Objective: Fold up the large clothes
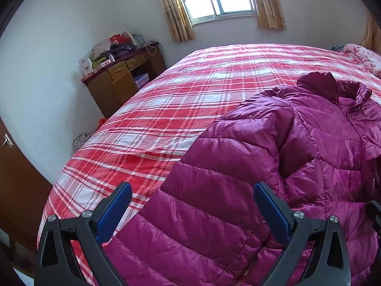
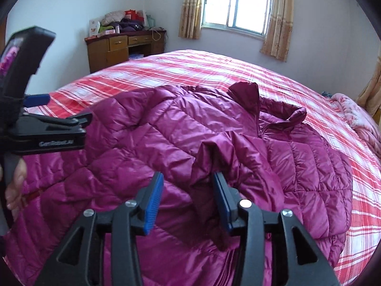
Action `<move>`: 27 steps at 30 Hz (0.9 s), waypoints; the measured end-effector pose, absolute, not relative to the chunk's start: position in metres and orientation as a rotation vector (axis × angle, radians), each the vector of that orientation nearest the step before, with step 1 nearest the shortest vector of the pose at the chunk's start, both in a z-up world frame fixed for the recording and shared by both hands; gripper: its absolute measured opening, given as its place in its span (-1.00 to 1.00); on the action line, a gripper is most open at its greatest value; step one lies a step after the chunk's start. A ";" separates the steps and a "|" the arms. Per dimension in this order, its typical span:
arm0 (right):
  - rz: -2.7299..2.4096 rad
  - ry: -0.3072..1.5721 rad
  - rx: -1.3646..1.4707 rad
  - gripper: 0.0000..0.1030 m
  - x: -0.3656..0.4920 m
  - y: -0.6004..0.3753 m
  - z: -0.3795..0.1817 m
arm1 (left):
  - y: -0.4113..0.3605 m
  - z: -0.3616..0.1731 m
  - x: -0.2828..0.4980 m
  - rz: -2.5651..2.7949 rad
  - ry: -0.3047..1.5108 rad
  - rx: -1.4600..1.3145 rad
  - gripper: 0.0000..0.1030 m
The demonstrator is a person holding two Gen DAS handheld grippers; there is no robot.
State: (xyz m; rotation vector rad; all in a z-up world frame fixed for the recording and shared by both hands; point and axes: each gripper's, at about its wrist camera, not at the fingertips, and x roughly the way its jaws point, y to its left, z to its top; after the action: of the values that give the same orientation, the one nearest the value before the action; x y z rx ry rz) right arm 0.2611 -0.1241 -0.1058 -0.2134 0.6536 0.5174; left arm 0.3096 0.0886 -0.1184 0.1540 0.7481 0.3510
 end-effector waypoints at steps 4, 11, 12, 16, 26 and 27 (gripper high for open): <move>0.567 0.635 -0.164 0.02 0.249 -0.133 -0.092 | 0.093 -0.114 0.313 0.372 0.749 0.138 0.98; 0.559 0.614 0.076 0.06 0.252 -0.193 -0.074 | 0.078 -0.105 0.313 0.347 0.728 0.149 0.98; 0.520 0.616 0.083 0.06 0.258 -0.198 -0.074 | 0.074 -0.106 0.314 0.344 0.730 0.149 0.98; 0.361 0.703 0.032 0.06 0.293 -0.193 -0.093 | 0.055 -0.104 0.316 0.312 0.734 0.158 0.98; 0.459 0.851 -0.133 -0.01 0.322 -0.117 -0.149 | 0.019 -0.103 0.319 0.270 0.722 0.220 0.98; 0.476 0.864 -0.092 -0.01 0.325 -0.124 -0.146 | 0.014 -0.101 0.321 0.264 0.713 0.230 0.98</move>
State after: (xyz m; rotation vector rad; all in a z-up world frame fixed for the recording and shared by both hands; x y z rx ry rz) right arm 0.3246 -0.1236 -0.1465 -0.0921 0.8644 0.4762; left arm 0.3206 0.0135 -0.1008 0.2298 0.7132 0.2636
